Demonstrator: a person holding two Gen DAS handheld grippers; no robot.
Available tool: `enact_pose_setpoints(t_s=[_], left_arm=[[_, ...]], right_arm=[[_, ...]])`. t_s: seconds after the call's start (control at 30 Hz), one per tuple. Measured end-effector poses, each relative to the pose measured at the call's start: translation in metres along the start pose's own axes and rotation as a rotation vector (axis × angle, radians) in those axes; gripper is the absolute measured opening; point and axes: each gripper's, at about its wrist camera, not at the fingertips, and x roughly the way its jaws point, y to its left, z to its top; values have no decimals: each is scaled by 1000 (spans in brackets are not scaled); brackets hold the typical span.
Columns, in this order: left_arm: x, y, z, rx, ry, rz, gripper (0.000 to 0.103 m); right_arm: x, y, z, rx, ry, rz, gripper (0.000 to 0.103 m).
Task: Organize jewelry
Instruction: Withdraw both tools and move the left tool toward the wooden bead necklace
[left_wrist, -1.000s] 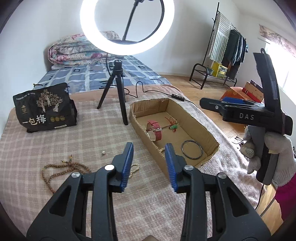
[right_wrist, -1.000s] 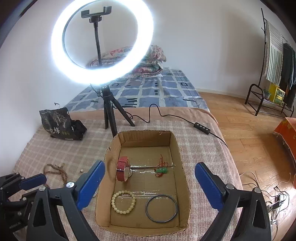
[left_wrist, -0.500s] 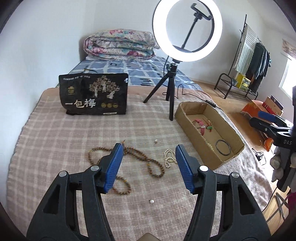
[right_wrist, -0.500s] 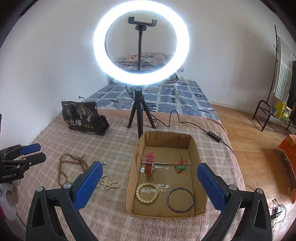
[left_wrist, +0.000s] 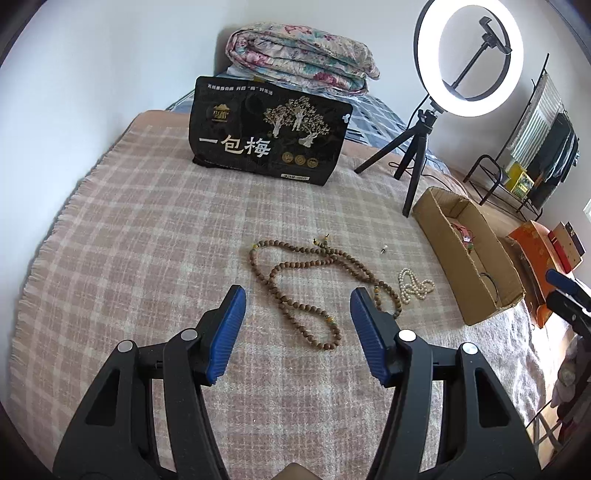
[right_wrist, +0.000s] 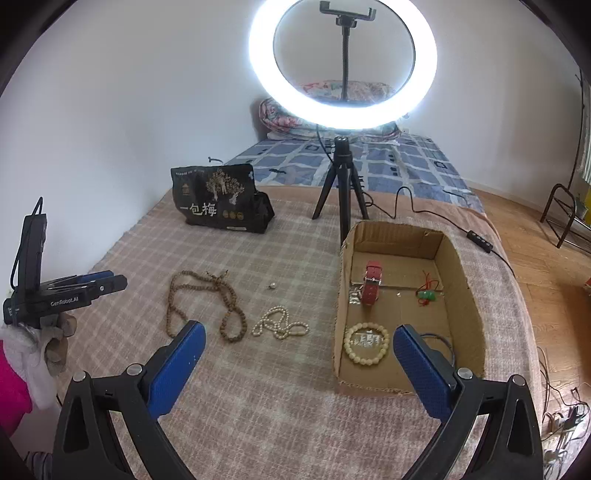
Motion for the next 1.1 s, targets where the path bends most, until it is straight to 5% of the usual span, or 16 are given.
enact_pose_setpoints(t_s=[0.5,1.1], left_arm=[[43,28,-11,-114,94,-18,60],[107,22,-6,-230,202,-55,60]], right_arm=[[56,75,-52,-148,116,156,79],[113,95,-72,-183,198,210,57]])
